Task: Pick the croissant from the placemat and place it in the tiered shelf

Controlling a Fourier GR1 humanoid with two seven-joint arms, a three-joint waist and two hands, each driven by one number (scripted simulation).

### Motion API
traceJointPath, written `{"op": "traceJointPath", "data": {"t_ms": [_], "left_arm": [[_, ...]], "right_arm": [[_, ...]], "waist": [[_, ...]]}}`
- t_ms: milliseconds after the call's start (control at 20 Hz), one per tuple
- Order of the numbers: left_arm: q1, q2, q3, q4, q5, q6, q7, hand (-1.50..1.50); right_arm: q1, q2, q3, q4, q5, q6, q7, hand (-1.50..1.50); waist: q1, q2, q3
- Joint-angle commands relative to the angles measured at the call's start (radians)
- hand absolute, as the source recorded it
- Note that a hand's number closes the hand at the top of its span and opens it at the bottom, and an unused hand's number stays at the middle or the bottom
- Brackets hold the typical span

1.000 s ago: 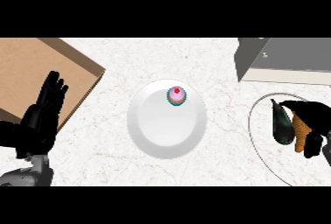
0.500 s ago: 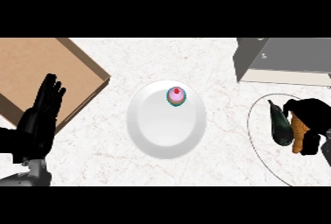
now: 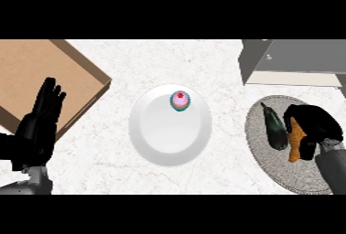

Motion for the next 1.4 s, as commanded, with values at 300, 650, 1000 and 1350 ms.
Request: {"op": "traceJointPath", "data": {"t_ms": [300,650,1000,1350], "left_arm": [[0.048,0.004,0.007,-0.016,0.001,-0.009,0.019,0.00],[0.005,-0.016,0.000,0.014,-0.009,0.002,0.014,0.00],[-0.029,0.007,0.037,0.049,0.015,-0.037,0.016,0.00],[0.011,-0.032,0.000,0.012,-0.020,-0.037,0.005,0.00]], "right_arm": [[0.059,0.218,-0.139,-0.509,-0.261,0.133,0.270,1.50],[-0.093,0.244,-0.345,-0.777,-0.383,0.147,0.559,1.50],[-0.233,0.091,-0.479,-0.821,-0.446,0.256,0.718,1.50],[-0.256,0.028,-0.524,-0.643,-0.418,0.139,0.602,1.50]], "waist": [[-0.010,0.002,0.010],[-0.006,0.006,0.010],[0.017,0.014,0.011],[0.027,0.016,0.011]]}}
